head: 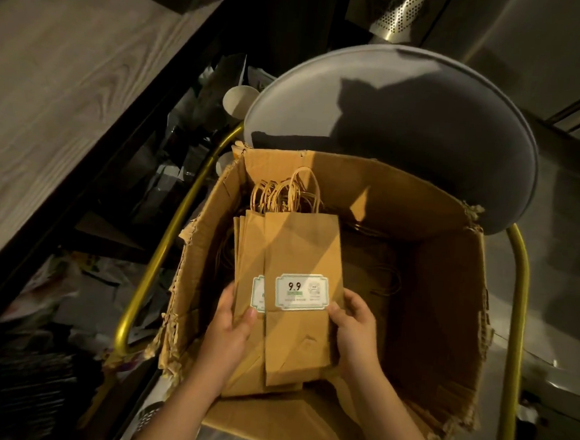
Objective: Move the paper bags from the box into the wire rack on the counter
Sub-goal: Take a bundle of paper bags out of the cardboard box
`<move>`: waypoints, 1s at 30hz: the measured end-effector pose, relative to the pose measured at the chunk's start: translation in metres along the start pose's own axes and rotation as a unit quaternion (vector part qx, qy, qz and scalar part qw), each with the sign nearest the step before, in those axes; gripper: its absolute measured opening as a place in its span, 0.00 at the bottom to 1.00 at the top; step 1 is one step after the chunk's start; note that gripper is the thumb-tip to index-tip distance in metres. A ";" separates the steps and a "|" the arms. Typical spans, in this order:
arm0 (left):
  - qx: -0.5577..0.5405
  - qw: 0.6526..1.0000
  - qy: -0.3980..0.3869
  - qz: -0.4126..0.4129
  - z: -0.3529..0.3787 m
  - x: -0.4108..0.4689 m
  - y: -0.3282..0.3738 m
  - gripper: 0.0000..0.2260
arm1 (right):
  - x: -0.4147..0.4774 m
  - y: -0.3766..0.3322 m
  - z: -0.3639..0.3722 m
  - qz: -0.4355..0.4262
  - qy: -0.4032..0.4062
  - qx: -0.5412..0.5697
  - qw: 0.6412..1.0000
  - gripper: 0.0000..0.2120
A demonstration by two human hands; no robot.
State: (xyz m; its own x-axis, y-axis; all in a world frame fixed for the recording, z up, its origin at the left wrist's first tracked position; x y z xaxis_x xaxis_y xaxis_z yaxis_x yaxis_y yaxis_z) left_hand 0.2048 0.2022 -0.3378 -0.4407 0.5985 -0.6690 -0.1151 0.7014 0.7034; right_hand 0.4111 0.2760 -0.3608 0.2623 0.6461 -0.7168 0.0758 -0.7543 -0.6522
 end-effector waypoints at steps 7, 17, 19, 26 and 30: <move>0.035 0.999 -0.005 0.030 0.001 -0.003 0.009 0.35 | -0.015 0.030 0.035 0.038 -0.024 -0.036 0.998 0.17; 0.052 0.997 0.038 0.030 -0.011 -0.003 0.005 0.35 | -0.016 0.034 0.054 0.052 -0.097 -0.039 0.993 0.19; 0.072 0.996 0.052 0.031 -0.012 -0.004 0.004 0.35 | -0.012 0.033 0.051 0.071 -0.093 -0.041 0.992 0.17; 0.086 0.989 0.123 0.019 -0.024 -0.008 0.009 0.33 | 0.011 0.048 0.018 0.233 0.015 0.052 0.971 0.15; 0.086 0.988 0.129 0.010 -0.024 -0.008 0.010 0.33 | 0.016 0.057 0.014 0.305 0.033 0.137 0.942 0.06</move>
State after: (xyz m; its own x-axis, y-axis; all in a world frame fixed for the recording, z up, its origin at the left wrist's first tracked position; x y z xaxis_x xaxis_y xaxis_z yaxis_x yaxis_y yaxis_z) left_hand 0.1859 0.1944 -0.3196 -0.6559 0.5107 -0.5558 0.0391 0.7583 0.6507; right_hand 0.4065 0.2448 -0.4132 0.2365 0.0879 -0.9676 -0.3564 -0.9186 -0.1706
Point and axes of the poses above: each hand's wrist, its own x-axis towards the middle knuckle, its own z-axis out of the palm, y = z × x, the point moved 8 cm from there along x, towards the middle knuckle, and after that the axes turned 7 degrees about y, right-handed, at the moved point
